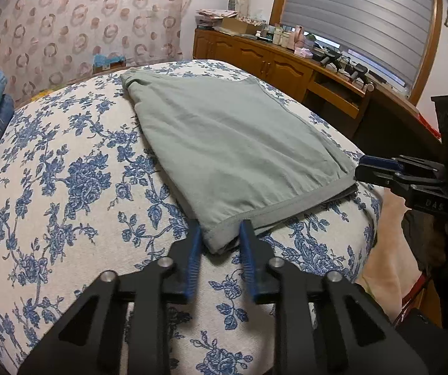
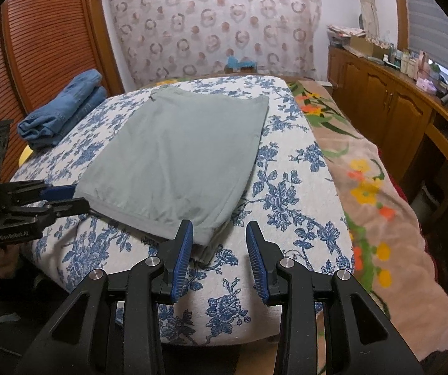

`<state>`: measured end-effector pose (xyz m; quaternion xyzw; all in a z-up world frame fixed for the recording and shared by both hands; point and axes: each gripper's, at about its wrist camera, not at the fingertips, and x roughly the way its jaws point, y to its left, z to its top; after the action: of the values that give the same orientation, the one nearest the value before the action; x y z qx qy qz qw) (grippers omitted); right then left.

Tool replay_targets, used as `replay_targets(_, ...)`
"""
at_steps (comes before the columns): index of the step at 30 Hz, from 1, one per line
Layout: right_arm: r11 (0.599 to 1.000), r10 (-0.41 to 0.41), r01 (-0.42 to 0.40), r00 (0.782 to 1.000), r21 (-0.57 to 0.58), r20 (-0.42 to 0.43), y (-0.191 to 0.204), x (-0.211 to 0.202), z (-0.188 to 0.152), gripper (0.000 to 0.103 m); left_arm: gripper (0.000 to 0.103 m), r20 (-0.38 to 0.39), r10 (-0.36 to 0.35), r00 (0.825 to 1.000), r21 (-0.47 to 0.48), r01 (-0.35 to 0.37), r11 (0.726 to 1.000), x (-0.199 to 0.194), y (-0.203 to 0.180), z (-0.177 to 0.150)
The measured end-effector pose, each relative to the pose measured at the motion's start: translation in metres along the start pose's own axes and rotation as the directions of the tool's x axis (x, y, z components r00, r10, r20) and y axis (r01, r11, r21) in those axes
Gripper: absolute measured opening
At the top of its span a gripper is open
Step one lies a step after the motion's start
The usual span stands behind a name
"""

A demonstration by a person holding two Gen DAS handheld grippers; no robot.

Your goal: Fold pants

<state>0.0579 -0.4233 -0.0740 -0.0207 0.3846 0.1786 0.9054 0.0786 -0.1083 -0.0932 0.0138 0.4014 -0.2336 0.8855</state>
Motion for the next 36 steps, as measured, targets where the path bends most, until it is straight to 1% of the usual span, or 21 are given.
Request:
replay_targets(4,1.000,0.003,-0.003,1.000,-0.005,0.002,0.002,0.000,-0.001,0.035,0.017,0.019,-0.010,1.000,-0.012,0.010,1.000,-0.006,0.003,0.001)
replay_targets(10,1.000,0.005,-0.005,1.000,-0.005,0.001,0.004,0.001,-0.001,0.035,0.017,0.000,-0.009,1.000,-0.015,0.009,1.000,-0.001,0.004,-0.002)
replay_targets(14,1.000,0.020,-0.020,1.000,0.005,-0.007,0.006,0.006,-0.001,0.035,0.017,0.004,-0.012,1.000,-0.017,0.012,1.000,-0.001,0.004,-0.003)
replay_targets(16,1.000,-0.002,0.002,1.000,0.000,-0.012,0.008,0.013,0.000,0.035,0.017,0.005,-0.011,1.000,-0.016,0.011,1.000,-0.001,0.004,-0.002)
replay_targets(20,1.000,-0.013,0.013,1.000,0.010,-0.018,0.011,0.021,0.000,0.035,0.017,0.006,-0.011,1.000,-0.014,0.011,1.000,-0.001,0.004,-0.002)
replay_targets(28,1.000,0.000,0.000,1.000,-0.002,-0.021,0.015,0.021,-0.003,0.035,0.017,0.017,-0.007,1.000,-0.017,0.008,1.000,-0.002,0.003,-0.003)
replay_targets(31,1.000,0.010,-0.010,1.000,-0.014,-0.018,0.018,0.021,-0.005,0.031,0.017,0.022,-0.011,1.000,-0.020,0.011,1.000,-0.003,0.003,-0.004)
replay_targets(34,1.000,0.027,-0.027,1.000,-0.013,-0.016,0.016,0.021,-0.005,0.025,0.017,0.030,-0.014,0.999,-0.019,0.015,1.000,-0.002,0.003,-0.004)
replay_targets(36,0.999,0.046,-0.046,0.999,-0.013,-0.015,0.016,0.021,-0.006,0.017,0.017,0.031,-0.011,0.999,-0.017,0.012,1.000,-0.002,0.003,-0.004)
